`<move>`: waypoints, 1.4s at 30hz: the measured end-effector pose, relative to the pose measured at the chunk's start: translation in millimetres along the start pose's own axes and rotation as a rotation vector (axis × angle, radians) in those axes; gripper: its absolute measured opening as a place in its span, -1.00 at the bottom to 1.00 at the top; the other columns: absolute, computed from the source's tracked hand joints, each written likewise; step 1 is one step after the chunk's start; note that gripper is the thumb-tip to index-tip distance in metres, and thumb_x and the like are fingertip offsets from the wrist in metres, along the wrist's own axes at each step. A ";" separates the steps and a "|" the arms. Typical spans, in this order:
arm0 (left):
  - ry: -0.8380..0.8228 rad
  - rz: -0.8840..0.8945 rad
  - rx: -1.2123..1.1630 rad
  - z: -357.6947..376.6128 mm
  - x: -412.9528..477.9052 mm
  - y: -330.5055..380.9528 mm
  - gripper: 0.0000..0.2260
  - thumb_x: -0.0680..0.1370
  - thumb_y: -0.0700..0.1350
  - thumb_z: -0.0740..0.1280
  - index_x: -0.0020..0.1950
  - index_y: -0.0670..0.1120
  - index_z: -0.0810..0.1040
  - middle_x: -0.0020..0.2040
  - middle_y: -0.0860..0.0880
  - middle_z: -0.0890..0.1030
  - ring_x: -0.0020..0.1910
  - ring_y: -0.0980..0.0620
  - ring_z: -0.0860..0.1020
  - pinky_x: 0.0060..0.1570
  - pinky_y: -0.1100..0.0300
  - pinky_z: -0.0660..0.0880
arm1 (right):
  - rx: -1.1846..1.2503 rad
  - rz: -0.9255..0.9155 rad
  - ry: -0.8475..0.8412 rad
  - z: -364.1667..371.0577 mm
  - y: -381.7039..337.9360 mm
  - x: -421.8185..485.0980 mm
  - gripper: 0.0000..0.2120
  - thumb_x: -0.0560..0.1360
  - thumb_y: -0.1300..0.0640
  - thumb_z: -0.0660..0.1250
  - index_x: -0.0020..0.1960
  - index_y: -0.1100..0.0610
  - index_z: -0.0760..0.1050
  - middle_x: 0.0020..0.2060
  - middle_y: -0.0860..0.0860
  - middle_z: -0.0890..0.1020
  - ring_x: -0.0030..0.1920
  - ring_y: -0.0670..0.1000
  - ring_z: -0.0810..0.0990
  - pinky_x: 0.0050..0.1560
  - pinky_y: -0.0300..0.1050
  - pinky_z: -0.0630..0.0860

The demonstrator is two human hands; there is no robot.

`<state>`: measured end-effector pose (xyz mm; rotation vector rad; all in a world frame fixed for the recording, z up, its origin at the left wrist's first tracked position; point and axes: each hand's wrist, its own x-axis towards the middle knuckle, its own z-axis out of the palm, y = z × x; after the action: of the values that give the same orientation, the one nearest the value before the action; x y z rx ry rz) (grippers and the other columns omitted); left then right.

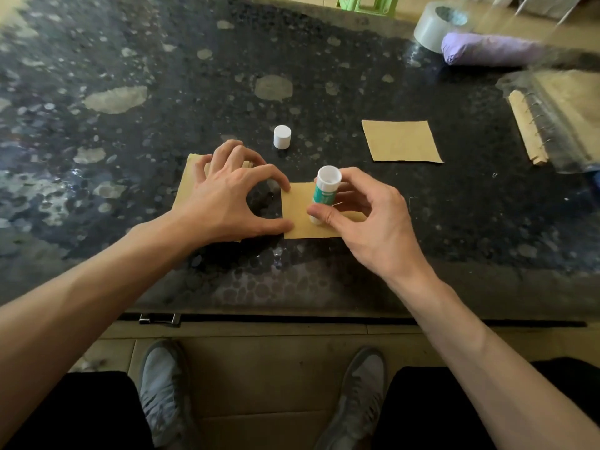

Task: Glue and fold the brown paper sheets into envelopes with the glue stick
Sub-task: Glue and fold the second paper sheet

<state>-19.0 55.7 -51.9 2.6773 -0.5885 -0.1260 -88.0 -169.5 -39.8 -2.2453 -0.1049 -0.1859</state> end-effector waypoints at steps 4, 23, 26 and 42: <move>0.008 0.004 0.007 1.5 -0.8 -0.5 -0.42 0.28 0.52 0.39 0.24 0.37 0.52 0.31 0.14 0.36 0.56 0.03 0.07 0.49 -0.13 0.01 | -0.038 0.005 -0.014 -1.2 3.0 1.6 -0.60 0.50 -0.09 0.53 0.29 -0.03 0.60 0.08 -0.26 0.67 0.13 -0.24 0.64 0.20 -0.24 0.60; 0.024 0.008 0.001 2.4 -0.9 -0.8 -0.46 0.30 0.47 0.44 0.23 0.37 0.53 0.31 0.14 0.36 0.57 0.04 0.06 0.49 -0.11 0.00 | -0.032 -0.034 -0.108 -8.8 7.0 -4.2 -0.72 0.54 0.03 0.52 0.23 0.01 0.63 0.00 -0.37 0.63 0.10 -0.41 0.59 0.13 -0.49 0.46; 0.020 0.007 0.001 2.7 -0.7 -0.7 -0.44 0.28 0.48 0.43 0.24 0.37 0.53 0.31 0.14 0.36 0.57 0.04 0.06 0.49 -0.10 -0.01 | -0.038 -0.036 -0.082 -9.0 5.3 -5.9 -0.70 0.50 -0.05 0.54 0.17 -0.01 0.61 -0.01 -0.33 0.64 0.09 -0.35 0.63 0.13 -0.43 0.53; 0.002 0.002 -0.004 1.0 -1.0 0.0 -0.45 0.29 0.48 0.43 0.24 0.38 0.52 0.32 0.15 0.35 0.60 0.03 0.03 0.50 -0.12 -0.02 | -0.082 -0.013 -0.097 -9.9 2.6 -11.3 -0.58 0.49 -0.08 0.53 0.30 -0.01 0.59 -0.01 -0.44 0.54 0.02 -0.50 0.54 0.09 -0.57 0.44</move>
<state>-20.1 55.7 -52.8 2.6726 -0.5889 -0.1233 -99.7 -179.0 -37.6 -2.3356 -0.1665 -0.0896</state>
